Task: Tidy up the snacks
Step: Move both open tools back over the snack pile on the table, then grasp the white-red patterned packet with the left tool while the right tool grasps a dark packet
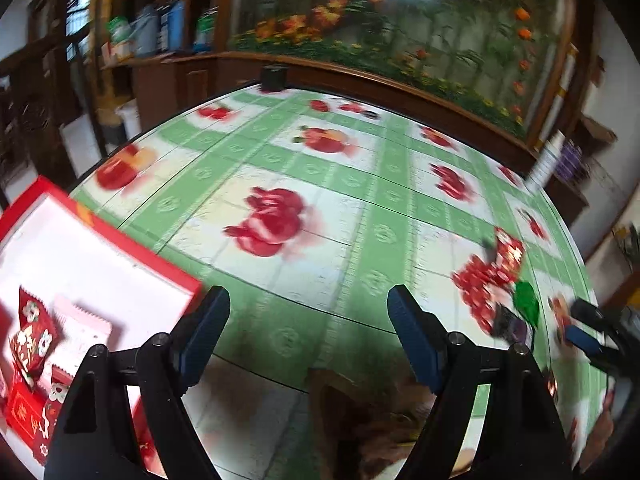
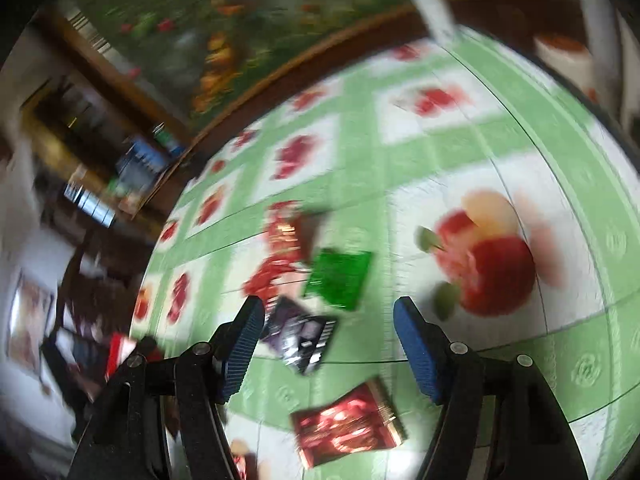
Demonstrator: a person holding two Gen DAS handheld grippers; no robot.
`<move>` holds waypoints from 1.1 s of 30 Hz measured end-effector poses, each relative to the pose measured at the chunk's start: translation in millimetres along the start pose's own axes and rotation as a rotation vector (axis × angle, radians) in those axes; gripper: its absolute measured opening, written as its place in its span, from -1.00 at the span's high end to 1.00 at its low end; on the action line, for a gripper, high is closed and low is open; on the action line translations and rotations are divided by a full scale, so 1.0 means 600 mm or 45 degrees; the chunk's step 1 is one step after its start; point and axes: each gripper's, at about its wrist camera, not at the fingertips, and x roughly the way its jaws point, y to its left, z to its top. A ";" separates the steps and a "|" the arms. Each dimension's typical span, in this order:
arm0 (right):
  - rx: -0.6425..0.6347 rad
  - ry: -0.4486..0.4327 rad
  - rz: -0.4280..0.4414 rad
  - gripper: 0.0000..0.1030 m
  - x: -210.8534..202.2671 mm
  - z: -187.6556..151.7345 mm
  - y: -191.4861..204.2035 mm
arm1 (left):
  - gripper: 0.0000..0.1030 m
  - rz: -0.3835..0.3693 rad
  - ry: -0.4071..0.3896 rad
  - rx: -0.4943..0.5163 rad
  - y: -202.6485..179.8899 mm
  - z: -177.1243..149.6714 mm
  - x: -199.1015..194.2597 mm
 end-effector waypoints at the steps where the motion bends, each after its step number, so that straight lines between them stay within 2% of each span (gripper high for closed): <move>1: 0.010 0.020 0.001 -0.36 0.009 -0.001 -0.003 | -0.58 -0.004 -0.010 0.026 -0.007 -0.001 -0.003; 4: -0.010 0.043 0.024 -0.36 0.035 -0.002 0.020 | -0.58 -0.015 -0.040 0.073 -0.019 -0.003 -0.013; 7: -0.174 0.070 0.029 -0.36 0.049 -0.014 0.065 | -0.58 -0.053 -0.034 0.071 -0.018 -0.003 -0.016; 10: -0.294 0.042 0.011 -0.36 0.055 -0.026 0.091 | -0.58 -0.114 -0.005 0.101 -0.023 -0.006 -0.016; 13: -0.434 -0.027 -0.061 -0.36 0.062 -0.033 0.111 | -0.57 -0.278 0.063 0.181 -0.039 -0.013 -0.013; 14: -0.471 -0.026 -0.079 -0.36 0.069 -0.035 0.115 | -0.57 -0.374 0.099 0.220 -0.046 -0.019 -0.012; 17: -0.550 0.049 -0.050 -0.36 0.086 -0.045 0.114 | -0.57 -0.661 0.219 0.274 -0.054 -0.032 -0.010; 18: -0.597 0.096 -0.064 -0.36 0.098 -0.051 0.116 | -0.57 -0.728 0.255 0.291 -0.056 -0.034 -0.010; 19: -0.660 0.075 -0.083 -0.34 0.097 -0.057 0.122 | -0.57 -0.744 0.248 0.324 -0.056 -0.037 -0.016; 23: -0.747 0.114 -0.165 -0.34 0.096 -0.067 0.131 | -0.57 -0.665 0.142 0.533 -0.071 -0.070 -0.061; 25: -0.759 0.114 -0.206 -0.13 0.094 -0.072 0.131 | -0.57 -0.609 0.104 0.647 -0.086 -0.091 -0.082; 26: -0.765 0.108 -0.230 0.21 0.093 -0.072 0.131 | -0.57 -0.577 0.077 0.739 -0.101 -0.106 -0.096; 30: -0.758 0.127 -0.258 0.22 0.089 -0.075 0.132 | -0.57 -0.500 -0.021 0.980 -0.130 -0.131 -0.125; 33: -0.680 0.143 -0.246 0.22 0.085 -0.066 0.124 | -0.58 -0.517 -0.074 1.150 -0.150 -0.149 -0.147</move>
